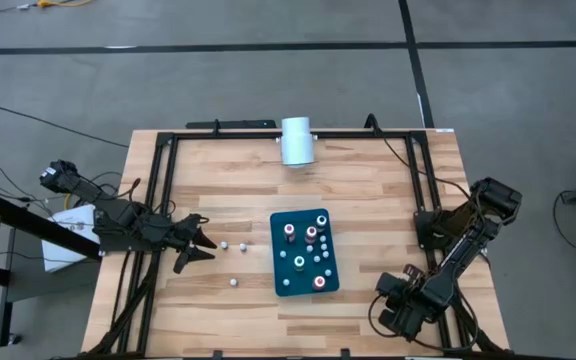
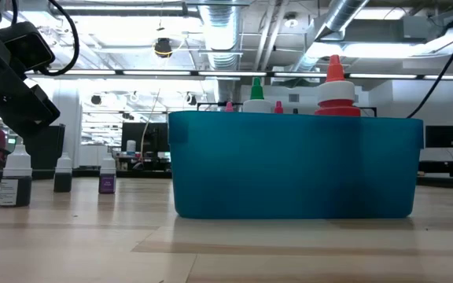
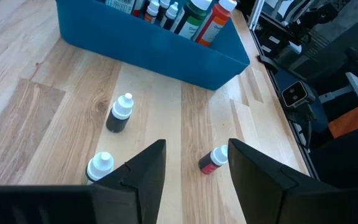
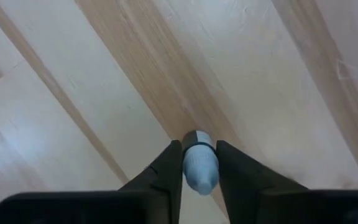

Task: Pick & Place food coloring
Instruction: Put the right small green food coloring bottle into the blue bin

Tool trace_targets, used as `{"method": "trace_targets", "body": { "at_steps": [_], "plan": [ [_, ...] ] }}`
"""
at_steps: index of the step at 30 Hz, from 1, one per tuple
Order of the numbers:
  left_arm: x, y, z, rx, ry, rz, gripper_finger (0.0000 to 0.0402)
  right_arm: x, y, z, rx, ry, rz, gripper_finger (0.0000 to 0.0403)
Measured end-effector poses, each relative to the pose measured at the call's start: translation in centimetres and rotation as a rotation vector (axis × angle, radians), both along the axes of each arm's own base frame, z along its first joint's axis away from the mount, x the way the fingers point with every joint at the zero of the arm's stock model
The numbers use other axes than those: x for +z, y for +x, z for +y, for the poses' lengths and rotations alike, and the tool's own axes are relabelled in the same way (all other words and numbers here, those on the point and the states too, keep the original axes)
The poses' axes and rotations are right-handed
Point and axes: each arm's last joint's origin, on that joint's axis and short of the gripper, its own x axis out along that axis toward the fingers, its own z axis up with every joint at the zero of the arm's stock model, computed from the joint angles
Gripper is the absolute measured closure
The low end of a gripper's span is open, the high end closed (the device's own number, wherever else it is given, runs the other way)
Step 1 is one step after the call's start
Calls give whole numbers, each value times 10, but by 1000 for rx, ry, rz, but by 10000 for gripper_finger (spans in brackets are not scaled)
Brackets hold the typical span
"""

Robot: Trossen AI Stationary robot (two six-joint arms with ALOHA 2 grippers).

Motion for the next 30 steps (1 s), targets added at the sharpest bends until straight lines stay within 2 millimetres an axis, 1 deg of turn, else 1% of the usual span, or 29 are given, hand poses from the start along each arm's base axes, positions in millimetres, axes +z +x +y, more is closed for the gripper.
{"method": "trace_targets", "body": {
  "at_steps": [4,13,16,24,30],
  "plan": [
    [0,0,0,0,0,0,236,0,0,0,0,-1,1,334],
    [0,0,0,0,0,0,236,0,0,0,-2,4,10,332],
    [0,0,0,0,0,0,236,4,4,0,6,12,21,333],
    [0,0,0,0,0,0,236,36,31,-5,103,-22,22,334],
    [0,0,0,0,0,0,236,64,56,-12,186,-47,-41,335]
  ]
}}
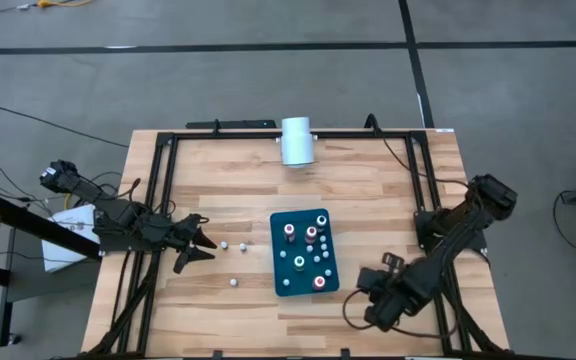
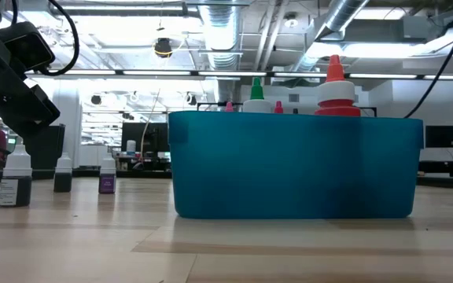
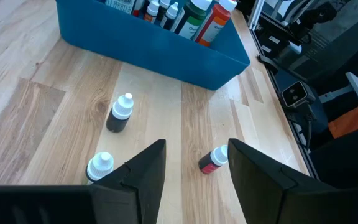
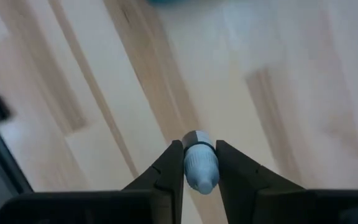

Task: Pick & Place food coloring
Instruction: Put the right small green food coloring bottle into the blue bin

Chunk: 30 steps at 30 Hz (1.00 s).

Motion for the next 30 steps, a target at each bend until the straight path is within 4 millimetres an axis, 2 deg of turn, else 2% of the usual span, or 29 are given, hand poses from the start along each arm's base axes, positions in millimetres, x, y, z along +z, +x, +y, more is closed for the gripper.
{"method": "trace_targets", "body": {
  "at_steps": [7,11,19,24,30],
  "plan": [
    [0,0,0,5,-11,2,236,33,26,-9,70,-32,-107,335],
    [0,0,0,5,-12,3,236,55,33,-17,88,-47,-181,335],
    [1,0,0,6,-17,-5,236,100,24,-43,73,-50,-371,335],
    [1,0,0,6,-17,-4,236,115,23,-60,63,-37,-430,335],
    [1,0,0,6,-17,-4,236,120,39,-73,91,-43,-493,335]
  ]
}}
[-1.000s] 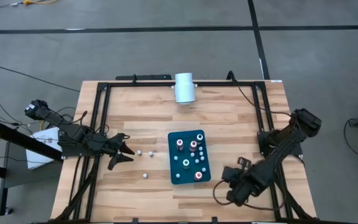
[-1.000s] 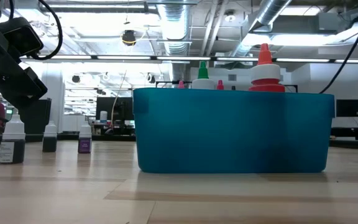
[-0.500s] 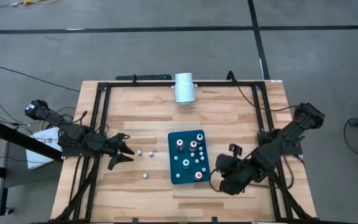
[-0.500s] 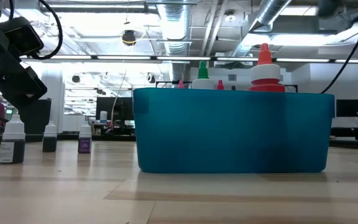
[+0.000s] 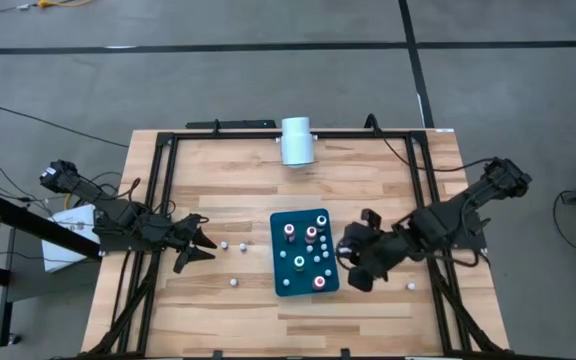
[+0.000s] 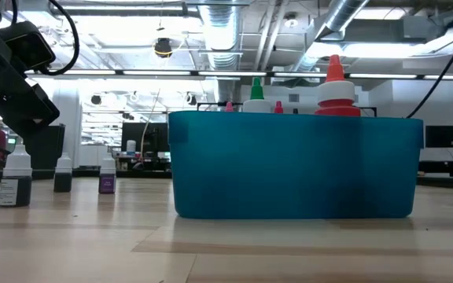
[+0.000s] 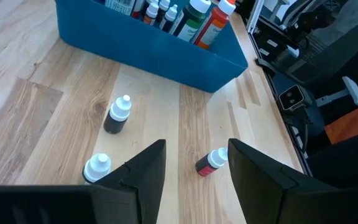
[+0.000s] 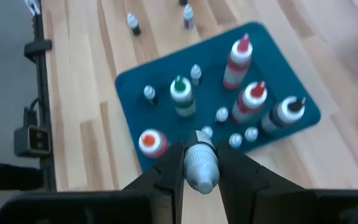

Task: Pick & Place food coloring
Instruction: Put the right small green food coloring bottle into the blue bin

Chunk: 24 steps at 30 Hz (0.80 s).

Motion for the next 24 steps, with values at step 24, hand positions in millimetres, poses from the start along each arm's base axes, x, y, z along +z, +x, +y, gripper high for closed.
{"method": "trace_targets", "body": {
  "at_steps": [24],
  "plan": [
    [0,0,0,9,-7,5,236,-57,76,-46,23,94,211,335]
  ]
}}
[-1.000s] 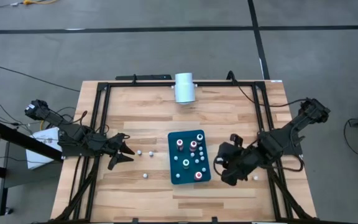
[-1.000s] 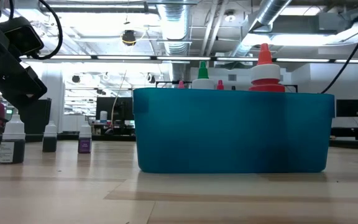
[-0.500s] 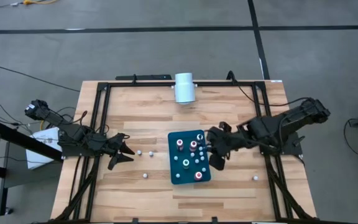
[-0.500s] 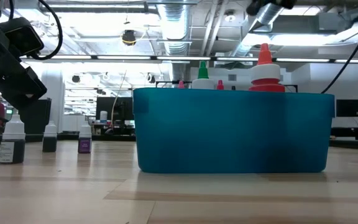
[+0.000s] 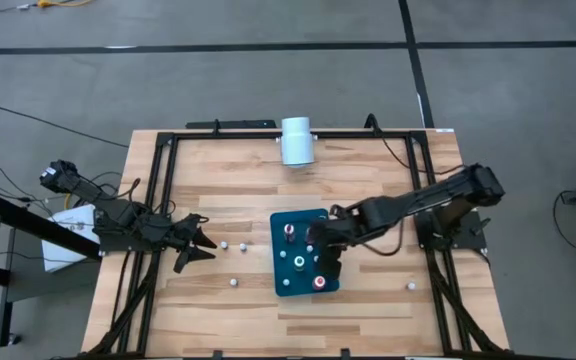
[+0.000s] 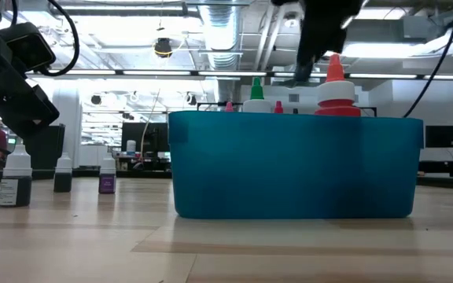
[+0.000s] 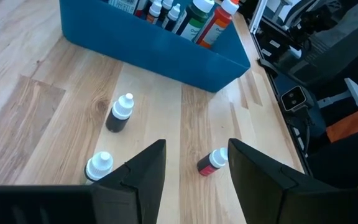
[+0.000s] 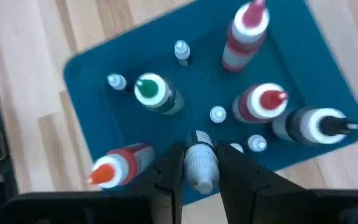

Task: Pick & Place food coloring
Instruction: Put the right small green food coloring bottle into the blue bin

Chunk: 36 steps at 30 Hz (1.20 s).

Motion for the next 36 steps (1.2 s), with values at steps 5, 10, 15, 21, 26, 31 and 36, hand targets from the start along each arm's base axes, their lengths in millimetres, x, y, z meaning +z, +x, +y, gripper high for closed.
{"method": "trace_targets", "body": {
  "at_steps": [5,10,15,21,26,31,36],
  "plan": [
    [0,0,0,-6,17,-5,236,-18,15,2,38,-27,42,335],
    [1,0,0,-37,85,-31,236,-34,24,1,54,-50,96,335],
    [1,0,0,-57,132,-51,236,-39,25,0,57,-59,119,335],
    [2,1,0,-81,189,-71,236,-41,28,-4,40,-70,118,335],
    [2,1,0,-84,196,-76,236,-44,29,-4,35,-86,129,335],
    [2,1,0,-84,196,-76,236,-44,28,-5,32,-94,133,335],
    [2,1,0,-84,196,-75,236,-45,25,-7,24,-119,160,335]
  ]
}}
